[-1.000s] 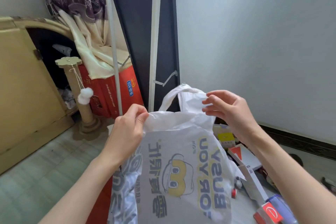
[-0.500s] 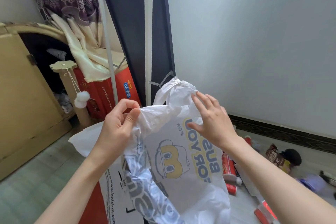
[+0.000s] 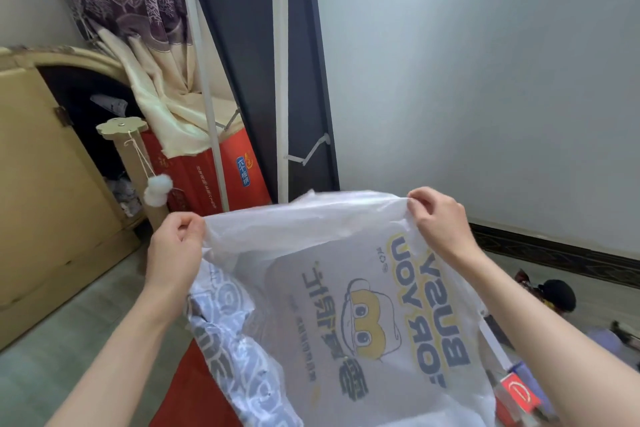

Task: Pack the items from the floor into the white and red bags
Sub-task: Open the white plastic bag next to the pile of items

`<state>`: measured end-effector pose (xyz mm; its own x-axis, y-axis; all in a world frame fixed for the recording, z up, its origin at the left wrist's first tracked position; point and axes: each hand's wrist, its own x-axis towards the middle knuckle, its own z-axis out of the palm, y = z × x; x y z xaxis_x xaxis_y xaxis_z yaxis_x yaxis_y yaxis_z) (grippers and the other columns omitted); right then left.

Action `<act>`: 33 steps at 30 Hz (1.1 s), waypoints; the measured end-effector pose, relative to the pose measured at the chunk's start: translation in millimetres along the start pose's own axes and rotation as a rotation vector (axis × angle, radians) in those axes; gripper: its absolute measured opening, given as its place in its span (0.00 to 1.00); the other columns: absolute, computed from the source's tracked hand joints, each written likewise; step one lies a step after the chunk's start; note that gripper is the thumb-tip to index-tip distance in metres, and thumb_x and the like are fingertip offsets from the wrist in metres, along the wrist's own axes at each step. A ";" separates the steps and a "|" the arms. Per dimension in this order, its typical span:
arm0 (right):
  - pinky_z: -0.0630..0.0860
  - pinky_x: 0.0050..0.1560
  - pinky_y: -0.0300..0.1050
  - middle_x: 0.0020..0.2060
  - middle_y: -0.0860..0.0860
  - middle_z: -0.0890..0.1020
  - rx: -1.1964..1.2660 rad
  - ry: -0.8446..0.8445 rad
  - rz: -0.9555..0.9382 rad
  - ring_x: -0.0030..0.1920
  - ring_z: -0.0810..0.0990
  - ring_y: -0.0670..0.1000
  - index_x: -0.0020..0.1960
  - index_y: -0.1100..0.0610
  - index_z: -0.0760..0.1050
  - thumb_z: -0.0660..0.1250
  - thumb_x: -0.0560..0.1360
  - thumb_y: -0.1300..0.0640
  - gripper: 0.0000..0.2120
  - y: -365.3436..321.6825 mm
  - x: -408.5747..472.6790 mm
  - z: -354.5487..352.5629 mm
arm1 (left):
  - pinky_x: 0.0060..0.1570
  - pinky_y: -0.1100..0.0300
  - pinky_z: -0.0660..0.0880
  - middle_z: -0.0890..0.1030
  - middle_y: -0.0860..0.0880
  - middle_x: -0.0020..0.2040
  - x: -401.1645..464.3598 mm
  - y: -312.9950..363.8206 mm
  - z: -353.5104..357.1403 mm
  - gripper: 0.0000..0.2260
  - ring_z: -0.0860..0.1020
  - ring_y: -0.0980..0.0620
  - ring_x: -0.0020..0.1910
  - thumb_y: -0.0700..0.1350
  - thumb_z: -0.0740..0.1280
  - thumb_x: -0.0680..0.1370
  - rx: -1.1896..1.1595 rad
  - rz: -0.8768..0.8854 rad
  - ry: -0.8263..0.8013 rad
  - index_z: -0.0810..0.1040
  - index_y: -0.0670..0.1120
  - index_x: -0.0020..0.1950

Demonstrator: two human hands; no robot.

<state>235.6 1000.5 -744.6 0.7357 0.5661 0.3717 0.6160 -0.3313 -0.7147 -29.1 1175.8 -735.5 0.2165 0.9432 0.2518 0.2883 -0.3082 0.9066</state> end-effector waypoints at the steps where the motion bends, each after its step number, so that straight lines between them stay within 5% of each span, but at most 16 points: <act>1: 0.62 0.41 0.38 0.39 0.50 0.77 -0.011 0.008 0.028 0.44 0.74 0.51 0.48 0.60 0.79 0.61 0.76 0.60 0.08 1.7 1.1 -1.1 | 0.45 0.55 0.68 0.76 0.51 0.41 1.5 -5.7 1.1 0.05 0.74 0.47 0.48 0.43 0.60 0.79 0.072 -0.020 0.010 0.74 0.45 0.48; 5: 0.60 0.40 0.39 0.39 0.52 0.76 0.005 -0.020 0.084 0.43 0.73 0.52 0.48 0.62 0.77 0.58 0.78 0.60 0.10 -1.8 2.6 2.6 | 0.46 0.52 0.68 0.76 0.48 0.43 1.3 -15.1 9.4 0.06 0.74 0.42 0.51 0.41 0.57 0.79 0.256 -0.059 -0.023 0.73 0.46 0.47; 8: 0.64 0.43 0.38 0.41 0.52 0.77 0.102 -0.099 0.031 0.44 0.74 0.51 0.48 0.62 0.77 0.59 0.78 0.60 0.09 -11.1 0.5 0.7 | 0.53 0.49 0.69 0.77 0.48 0.50 -1.7 -18.0 13.6 0.06 0.74 0.43 0.54 0.45 0.59 0.78 0.350 -0.013 -0.059 0.71 0.49 0.54; 11: 0.65 0.39 0.34 0.41 0.50 0.76 0.144 -0.217 -0.086 0.43 0.73 0.48 0.46 0.58 0.76 0.58 0.79 0.60 0.08 -27.7 -5.0 1.4 | 0.58 0.51 0.70 0.77 0.52 0.55 -13.8 -6.1 22.3 0.16 0.74 0.52 0.56 0.52 0.66 0.75 0.294 0.288 -0.228 0.70 0.54 0.61; 15: 0.66 0.33 0.29 0.31 0.44 0.73 0.226 -0.390 -0.182 0.30 0.71 0.37 0.39 0.54 0.72 0.58 0.79 0.60 0.11 -59.0 -16.3 8.6 | 0.47 0.67 0.71 0.76 0.62 0.49 -44.6 30.5 52.0 0.24 0.75 0.60 0.46 0.62 0.69 0.67 0.268 0.593 -0.546 0.73 0.55 0.60; 18: 0.65 0.31 0.28 0.30 0.44 0.73 0.360 -0.414 -0.129 0.27 0.70 0.35 0.36 0.50 0.72 0.58 0.79 0.59 0.14 -68.1 -19.6 10.5 | 0.41 0.64 0.73 0.77 0.63 0.39 -47.2 42.8 67.5 0.08 0.77 0.59 0.39 0.48 0.71 0.72 0.178 0.619 -0.391 0.80 0.47 0.48; 23: 0.73 0.43 0.31 0.42 0.45 0.81 0.352 -0.463 0.014 0.42 0.78 0.42 0.48 0.51 0.78 0.64 0.76 0.52 0.06 -62.6 -24.8 9.6 | 0.43 0.56 0.77 0.82 0.52 0.38 -37.1 42.1 68.8 0.06 0.79 0.55 0.40 0.48 0.68 0.75 0.181 0.418 -0.185 0.82 0.47 0.44; 27: 0.71 0.51 0.40 0.50 0.47 0.76 0.126 -0.422 0.008 0.51 0.75 0.47 0.62 0.51 0.70 0.71 0.70 0.47 0.23 -67.3 -34.2 16.5 | 0.46 0.53 0.75 0.82 0.49 0.40 -33.1 45.9 65.6 0.06 0.79 0.48 0.43 0.47 0.67 0.75 0.219 0.310 -0.085 0.81 0.47 0.43; 31: 0.64 0.36 0.43 0.37 0.51 0.74 -0.139 -0.395 -0.040 0.41 0.73 0.52 0.40 0.58 0.74 0.68 0.71 0.52 0.09 -58.4 -36.2 17.8 | 0.50 0.55 0.74 0.82 0.49 0.42 -25.0 48.2 48.7 0.07 0.78 0.48 0.45 0.44 0.65 0.76 0.180 0.277 -0.044 0.82 0.44 0.45; 33: 0.61 0.29 0.40 0.27 0.49 0.70 -0.018 -0.421 0.048 0.31 0.68 0.49 0.30 0.56 0.71 0.68 0.72 0.52 0.15 -50.1 -33.8 11.7 | 0.51 0.56 0.72 0.82 0.48 0.45 -20.9 45.2 38.4 0.08 0.77 0.49 0.47 0.43 0.63 0.78 0.207 0.238 -0.074 0.81 0.43 0.47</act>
<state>176.6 1006.7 -728.2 0.5869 0.8074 0.0614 0.5916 -0.3758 -0.7133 15.2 1137.4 -712.8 0.3654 0.8325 0.4165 0.4037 -0.5449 0.7350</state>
